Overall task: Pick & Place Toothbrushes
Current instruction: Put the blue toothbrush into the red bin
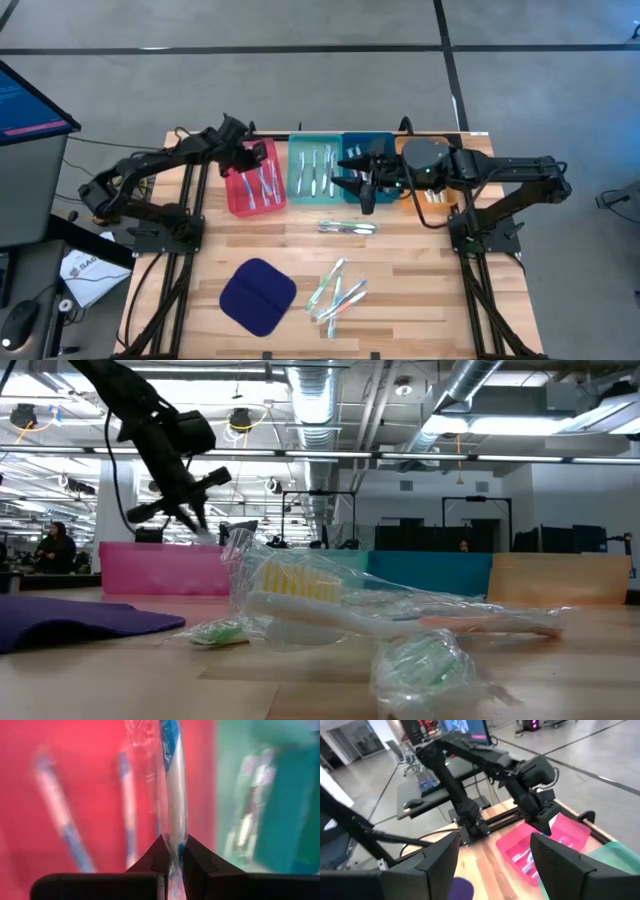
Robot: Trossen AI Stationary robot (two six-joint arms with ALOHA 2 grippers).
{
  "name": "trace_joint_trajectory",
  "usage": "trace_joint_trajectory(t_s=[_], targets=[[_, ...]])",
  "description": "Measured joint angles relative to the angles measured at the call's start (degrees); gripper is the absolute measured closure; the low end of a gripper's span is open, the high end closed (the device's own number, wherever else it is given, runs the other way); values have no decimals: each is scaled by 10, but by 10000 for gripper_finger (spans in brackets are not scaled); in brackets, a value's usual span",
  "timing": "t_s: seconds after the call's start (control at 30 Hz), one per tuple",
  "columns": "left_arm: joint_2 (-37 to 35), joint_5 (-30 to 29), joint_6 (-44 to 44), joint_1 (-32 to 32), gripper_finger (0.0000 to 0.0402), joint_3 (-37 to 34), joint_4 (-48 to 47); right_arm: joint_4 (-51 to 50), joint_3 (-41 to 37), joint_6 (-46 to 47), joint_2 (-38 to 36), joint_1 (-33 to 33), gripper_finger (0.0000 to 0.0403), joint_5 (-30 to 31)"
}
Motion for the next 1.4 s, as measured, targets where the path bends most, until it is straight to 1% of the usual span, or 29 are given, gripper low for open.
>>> trace_joint_trajectory(t_s=[0.17, 0.23, 0.4, 0.57, 0.63, 0.97, 1.2, 1.4], targets=[[-2, -4, 5, 5, 385, 0, -57, -13, 0, 0, 1, 1, 162, -1], [-1, -6, 6, 10, 385, 0, -64, -20, 0, -12, 1, 0, 162, -1], [1, -36, 18, 13, 385, 0, -74, -20, 0, -25, 1, 1, 162, -1], [29, -37, 39, 12, 385, 0, -93, -32, 0, -25, 1, 0, 162, -1], [46, -46, 48, 7, 385, 0, -103, -35, 0, -25, 1, 0, 162, -1], [77, -63, 69, 8, 385, 7, -93, -34, 0, -24, 1, -5, 163, -1], [127, -65, 94, 5, 385, 36, -89, -24, 0, -24, 6, -15, 163, -1], [159, -65, 96, 3, 363, 52, -90, -21, 0, -24, 6, -15, 163, -1]])
